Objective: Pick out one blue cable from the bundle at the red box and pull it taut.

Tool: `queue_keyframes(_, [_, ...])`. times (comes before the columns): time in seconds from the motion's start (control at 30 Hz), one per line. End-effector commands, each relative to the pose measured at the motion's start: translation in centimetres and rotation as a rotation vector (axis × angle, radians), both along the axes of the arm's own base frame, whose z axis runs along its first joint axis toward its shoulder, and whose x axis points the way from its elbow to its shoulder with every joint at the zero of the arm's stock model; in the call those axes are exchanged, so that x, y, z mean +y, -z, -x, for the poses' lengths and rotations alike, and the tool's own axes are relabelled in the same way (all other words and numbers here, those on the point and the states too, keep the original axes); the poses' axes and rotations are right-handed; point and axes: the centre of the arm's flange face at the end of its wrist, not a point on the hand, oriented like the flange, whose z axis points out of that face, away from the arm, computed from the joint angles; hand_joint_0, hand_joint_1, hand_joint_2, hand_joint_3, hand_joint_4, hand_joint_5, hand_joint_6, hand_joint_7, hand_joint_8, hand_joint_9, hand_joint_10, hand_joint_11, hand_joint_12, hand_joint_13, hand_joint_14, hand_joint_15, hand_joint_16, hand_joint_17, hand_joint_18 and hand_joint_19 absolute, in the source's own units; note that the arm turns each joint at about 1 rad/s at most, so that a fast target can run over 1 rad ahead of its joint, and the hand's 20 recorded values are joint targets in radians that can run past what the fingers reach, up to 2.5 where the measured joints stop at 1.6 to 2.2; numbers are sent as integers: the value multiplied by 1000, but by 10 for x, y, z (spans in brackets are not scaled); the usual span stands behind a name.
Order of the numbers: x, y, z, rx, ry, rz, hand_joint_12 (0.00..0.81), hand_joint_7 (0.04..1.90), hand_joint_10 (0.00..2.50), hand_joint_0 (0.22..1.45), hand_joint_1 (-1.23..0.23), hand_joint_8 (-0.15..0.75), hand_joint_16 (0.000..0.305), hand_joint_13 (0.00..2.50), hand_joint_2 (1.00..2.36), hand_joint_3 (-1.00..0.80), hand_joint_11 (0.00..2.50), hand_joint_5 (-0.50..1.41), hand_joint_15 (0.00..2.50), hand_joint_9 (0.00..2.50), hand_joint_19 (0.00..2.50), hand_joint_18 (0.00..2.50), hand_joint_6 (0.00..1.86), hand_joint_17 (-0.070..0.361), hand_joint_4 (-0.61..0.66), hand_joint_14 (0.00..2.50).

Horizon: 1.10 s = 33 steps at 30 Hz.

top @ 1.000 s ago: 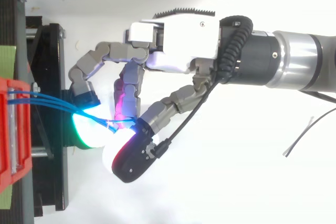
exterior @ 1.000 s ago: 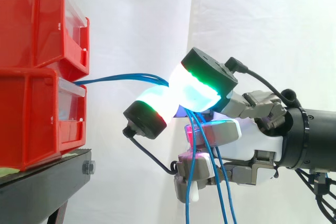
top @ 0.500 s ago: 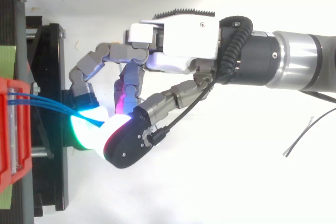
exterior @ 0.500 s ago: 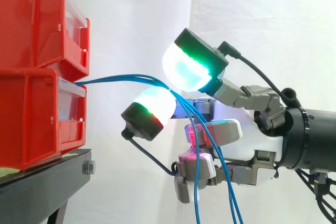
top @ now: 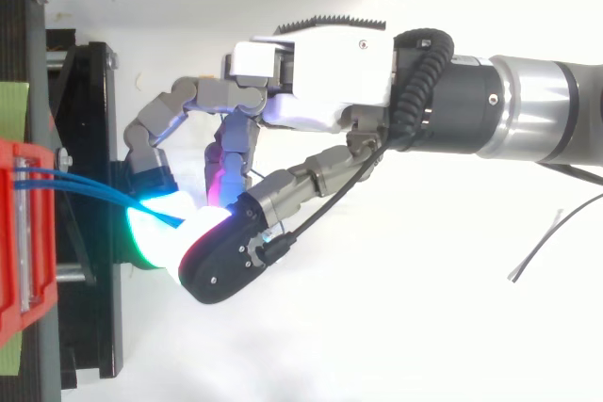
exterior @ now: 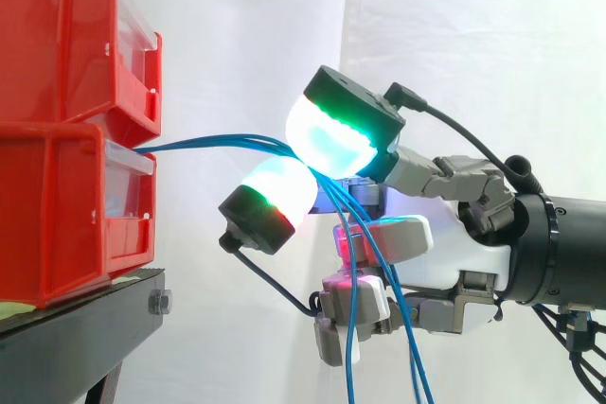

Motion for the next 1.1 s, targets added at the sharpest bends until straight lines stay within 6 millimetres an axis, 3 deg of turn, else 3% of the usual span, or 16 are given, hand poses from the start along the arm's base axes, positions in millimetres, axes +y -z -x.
queue_keyframes(0.0, [0,1,0,1,0,0,380,1128,34,705,-902,316,51,1271,1013,-345,1034,-106,723,1437,723,992,910,115,22,25])
queue_keyframes(0.13, [0,0,0,0,0,0,369,1183,34,775,-932,309,50,1257,1006,-426,1041,-118,722,1426,706,976,928,114,-97,28])
queue_keyframes(0.23, [0,0,0,0,0,-2,358,1108,32,794,-906,289,49,1249,1000,-500,1035,-136,719,1409,693,968,949,111,-182,27])
queue_keyframes(0.37, [0,0,0,0,0,-2,363,945,31,643,-881,286,49,1242,1000,-500,1026,-134,718,1408,704,961,935,111,29,26])
queue_keyframes(0.57, [0,-1,0,-3,0,0,388,837,30,526,-758,304,52,1264,1000,-500,1013,-124,714,1437,712,975,923,118,83,26])
queue_keyframes(0.63, [0,-1,0,-5,0,0,380,843,30,532,-636,295,52,1264,1000,-500,1004,-118,718,1440,719,971,901,117,91,26])
queue_keyframes(0.83, [0,-1,0,-3,-2,-2,373,930,32,587,-495,287,49,1265,1000,-500,1005,-111,718,1459,743,945,866,111,62,26])
queue_keyframes(0.93, [0,0,0,0,-2,-1,372,923,33,620,-560,294,49,1264,1002,-485,996,-105,726,1457,750,938,861,111,20,26])
queue_keyframes(1.07, [0,1,0,1,-2,-1,378,937,31,609,-633,298,49,1262,1014,-335,998,-101,724,1459,752,937,868,111,22,26])
